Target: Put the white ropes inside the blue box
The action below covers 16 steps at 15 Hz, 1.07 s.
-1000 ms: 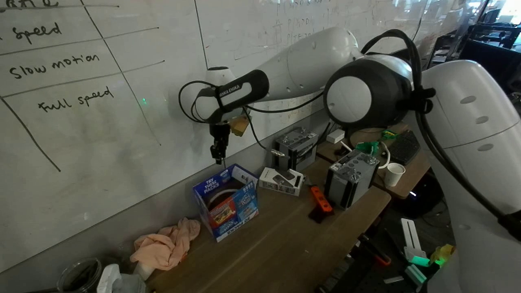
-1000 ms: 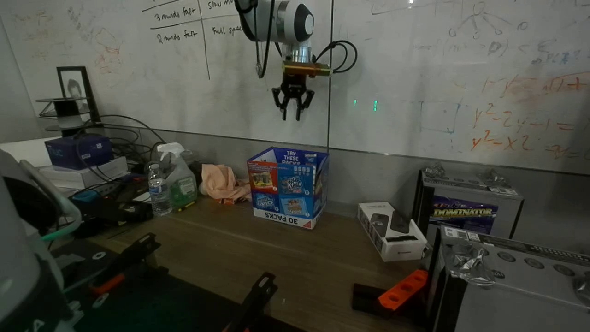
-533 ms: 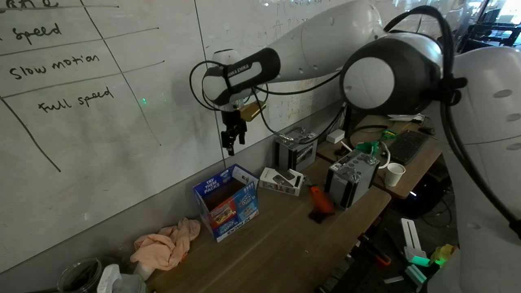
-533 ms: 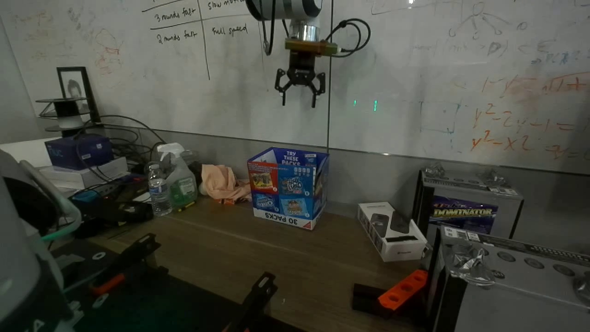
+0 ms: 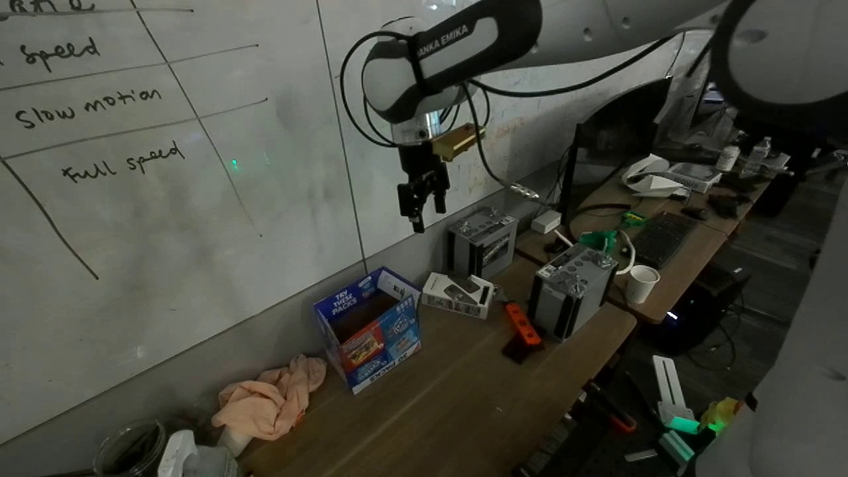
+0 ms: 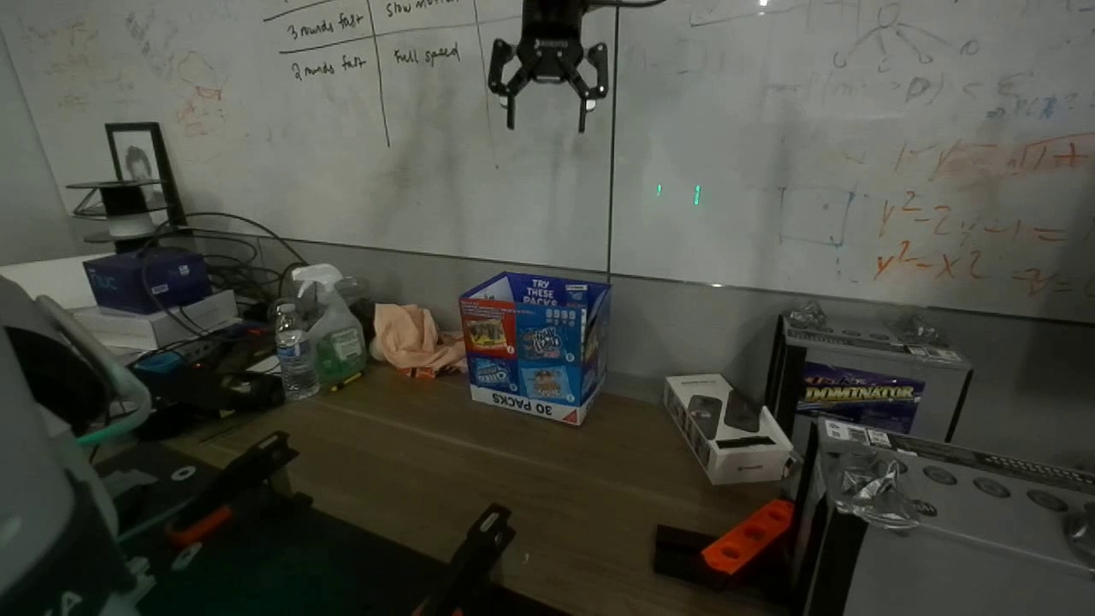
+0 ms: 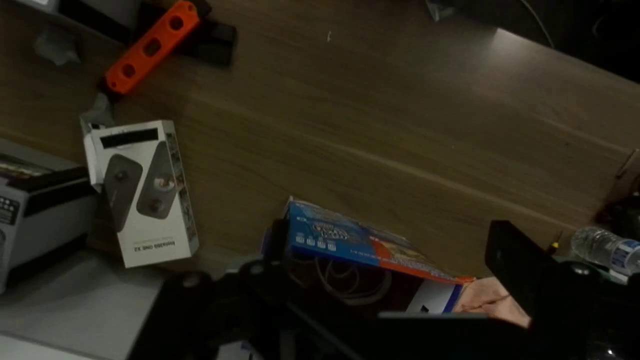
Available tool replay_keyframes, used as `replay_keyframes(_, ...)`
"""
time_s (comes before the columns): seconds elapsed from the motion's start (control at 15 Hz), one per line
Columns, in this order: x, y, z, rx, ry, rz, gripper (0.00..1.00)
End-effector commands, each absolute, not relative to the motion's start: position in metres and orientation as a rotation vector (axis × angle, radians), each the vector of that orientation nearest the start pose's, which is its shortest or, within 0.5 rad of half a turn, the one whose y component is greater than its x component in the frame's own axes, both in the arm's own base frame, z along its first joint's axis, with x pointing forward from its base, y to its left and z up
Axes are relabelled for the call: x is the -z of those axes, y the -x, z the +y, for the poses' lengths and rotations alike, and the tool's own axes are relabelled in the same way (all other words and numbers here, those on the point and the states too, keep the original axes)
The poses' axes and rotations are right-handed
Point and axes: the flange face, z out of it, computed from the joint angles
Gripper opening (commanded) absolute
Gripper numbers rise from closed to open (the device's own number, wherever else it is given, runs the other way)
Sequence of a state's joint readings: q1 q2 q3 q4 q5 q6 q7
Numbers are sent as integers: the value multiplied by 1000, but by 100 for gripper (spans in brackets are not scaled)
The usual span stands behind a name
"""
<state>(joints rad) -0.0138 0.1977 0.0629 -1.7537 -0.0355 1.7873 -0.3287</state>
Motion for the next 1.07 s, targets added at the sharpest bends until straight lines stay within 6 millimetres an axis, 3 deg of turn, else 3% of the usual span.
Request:
replay_keyframes(0.0,-461,-532,19,-200,3098,-550,100)
replay_keyframes(0.33,-464,-469,18,39,3125,-468,100)
replay_keyframes(0.53,-446,-429,23,115,3160,-349,100)
replay_keyframes(0.8,-428,-404,29,79,3162,-195,100)
replay_keyframes(1.0,-421,-396,34,33,3151,-210,100)
